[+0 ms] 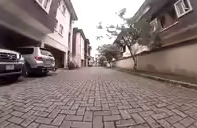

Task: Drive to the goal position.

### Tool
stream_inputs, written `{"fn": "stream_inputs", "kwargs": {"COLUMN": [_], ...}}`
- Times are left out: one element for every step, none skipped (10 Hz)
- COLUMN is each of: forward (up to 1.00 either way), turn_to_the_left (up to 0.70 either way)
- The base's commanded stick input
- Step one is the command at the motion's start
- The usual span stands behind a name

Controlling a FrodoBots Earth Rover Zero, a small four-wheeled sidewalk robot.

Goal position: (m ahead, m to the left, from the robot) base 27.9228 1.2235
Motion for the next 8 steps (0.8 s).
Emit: {"fn": "stream_inputs", "kwargs": {"forward": [0.7,0.7,0.7,0.7,0.7,0.7,0.7,0.7], "turn_to_the_left": [0.0,0.0,0.0,0.0,0.0,0.0,0.0,0.0]}}
